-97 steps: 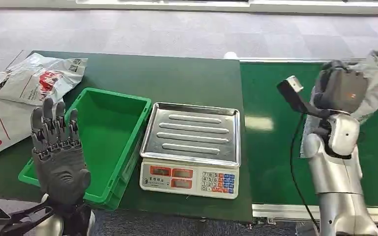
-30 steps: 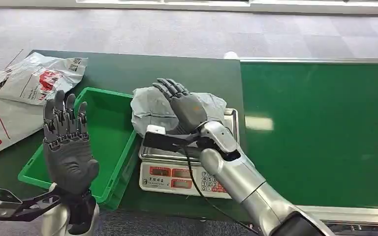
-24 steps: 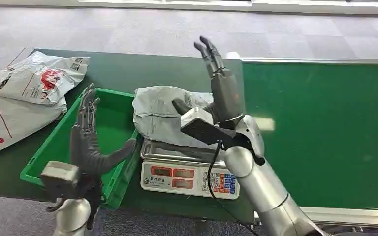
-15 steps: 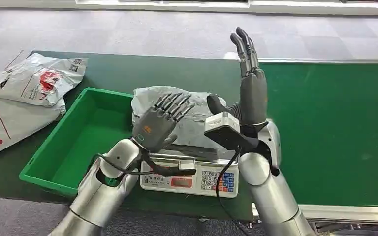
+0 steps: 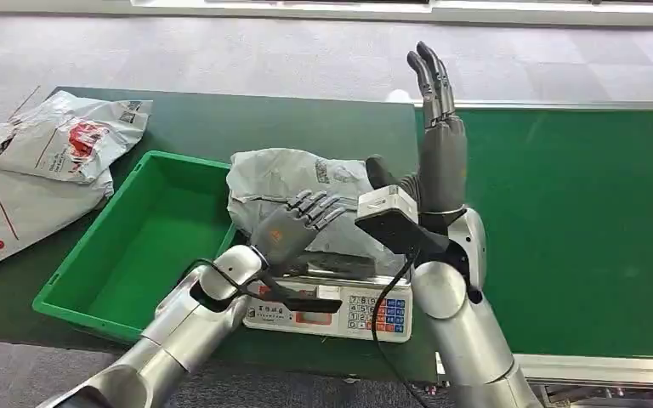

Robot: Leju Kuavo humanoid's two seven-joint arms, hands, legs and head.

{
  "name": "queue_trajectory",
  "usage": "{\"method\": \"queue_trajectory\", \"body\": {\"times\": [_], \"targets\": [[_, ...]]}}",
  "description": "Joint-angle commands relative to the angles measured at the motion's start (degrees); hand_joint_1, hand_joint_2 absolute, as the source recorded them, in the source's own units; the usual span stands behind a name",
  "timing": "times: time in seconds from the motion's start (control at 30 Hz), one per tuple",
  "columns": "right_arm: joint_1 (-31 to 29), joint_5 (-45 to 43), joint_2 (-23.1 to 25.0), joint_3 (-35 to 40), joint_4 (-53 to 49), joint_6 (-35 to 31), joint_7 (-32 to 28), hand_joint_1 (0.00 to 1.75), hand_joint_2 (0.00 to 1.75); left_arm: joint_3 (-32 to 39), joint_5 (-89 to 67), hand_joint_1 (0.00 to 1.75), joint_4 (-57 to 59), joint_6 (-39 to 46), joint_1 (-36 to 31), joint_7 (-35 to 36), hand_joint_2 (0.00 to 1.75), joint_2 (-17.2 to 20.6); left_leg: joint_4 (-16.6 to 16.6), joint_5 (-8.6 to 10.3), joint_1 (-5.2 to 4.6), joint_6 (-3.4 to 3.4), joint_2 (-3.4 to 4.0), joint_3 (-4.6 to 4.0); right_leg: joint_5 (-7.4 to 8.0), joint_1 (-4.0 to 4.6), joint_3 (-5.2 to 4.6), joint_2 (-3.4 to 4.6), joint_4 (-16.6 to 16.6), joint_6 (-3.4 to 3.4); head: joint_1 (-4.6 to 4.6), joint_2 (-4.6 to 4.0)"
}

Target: Moved the parcel from conveyor to table for the left to box.

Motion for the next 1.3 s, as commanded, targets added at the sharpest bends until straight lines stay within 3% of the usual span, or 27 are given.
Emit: {"method": "queue_trajectory", "body": {"times": [0.03,0.07,0.1,0.13,0.5,0.87,1.0,1.07,1.13,1.17,1.3], "targets": [[-2.3,0.1,0.7,-0.6,3.5,-0.6,-0.1,0.0,0.0,-10.0,-2.9,0.0,15.5,0.1,-2.7,0.9,1.75,-0.3,-0.1,0.01,0.01,0.01,0.02,0.18,0.02,0.03,0.2,0.0,-0.1,-0.04,-0.02,0.0],[-2.2,0.1,0.8,-0.6,3.3,-0.6,-0.1,0.0,0.0,-10.1,-2.9,0.0,15.7,0.0,-2.6,0.7,1.75,-0.3,-0.1,0.0,-0.01,0.02,-0.04,0.19,-0.02,0.0,0.25,-0.09,-0.1,0.01,0.0,0.0],[-1.9,0.1,0.8,-0.6,2.8,-0.8,-0.1,0.0,0.0,-10.5,-3.0,0.45,15.9,0.8,-2.7,0.5,1.75,-0.3,-0.2,0.03,-0.01,0.03,-0.02,0.27,0.01,0.0,0.34,-0.09,-0.1,-0.01,0.0,0.0],[-1.6,0.2,0.8,-0.6,2.3,-1.0,-0.2,0.0,0.0,-10.4,-2.0,1.75,15.9,1.2,-2.6,-0.4,1.75,-0.3,-0.3,0.08,0.01,0.04,0.01,0.33,0.08,0.02,0.4,-0.07,-0.3,-0.03,-0.02,0.0],[0.6,1.1,0.4,-1.7,-0.2,-1.5,-0.1,0.0,0.0,-10.7,-1.4,1.75,13.5,4.0,-3.6,1.9,1.75,1.3,-0.3,0.14,0.06,0.06,-0.02,0.46,0.13,0.09,0.56,-0.08,-0.3,-0.04,0.0,0.0],[2.1,2.6,0.3,-2.8,-2.4,-1.3,0.4,0.0,0.0,-7.7,-2.0,1.75,6.9,8.5,-3.0,5.5,1.75,3.7,-0.1,0.07,0.03,0.04,-0.06,0.28,0.03,0.08,0.31,-0.08,-0.1,-0.02,0.0,0.0],[2.8,3.3,0.2,-3.4,-4.0,-1.5,0.8,0.0,0.0,-4.0,-5.7,1.75,-0.2,12.7,-2.0,10.1,1.75,5.3,-0.1,0.05,0.04,0.04,-0.04,0.21,0.02,0.08,0.25,-0.06,-0.1,-0.01,0.0,0.0],[4.5,3.9,-0.1,-3.9,-5.7,-2.0,1.4,0.0,0.0,2.9,-10.2,1.75,-10.1,22.6,-0.5,17.1,1.75,6.6,-0.1,0.06,0.05,0.04,-0.07,0.18,0.02,0.08,0.25,-0.09,-0.1,-0.02,0.0,0.0],[6.2,4.2,-0.7,-3.8,-6.8,-3.0,1.6,0.0,0.0,10.9,-12.1,1.75,-25.1,25.4,0.8,20.7,1.75,10.2,0.0,0.04,0.07,0.04,-0.13,0.05,-0.02,0.1,0.13,-0.14,0.0,-0.02,0.0,0.0],[6.6,4.3,-1.1,-3.3,-6.5,-3.7,1.7,0.0,0.0,16.2,-12.1,1.75,-33.1,25.7,2.3,20.8,1.75,10.4,0.0,0.05,0.08,0.03,-0.12,-0.05,-0.01,0.1,0.02,-0.11,0.0,0.0,0.0,0.0],[7.8,3.9,-1.5,-2.4,-5.4,-5.9,1.4,0.0,0.0,31.0,-10.4,1.75,-47.2,25.7,4.9,13.3,1.75,7.8,0.1,-0.05,0.12,0.01,0.18,-0.05,-0.02,0.16,-0.04,0.17,0.0,-0.04,0.0,0.0]]}}
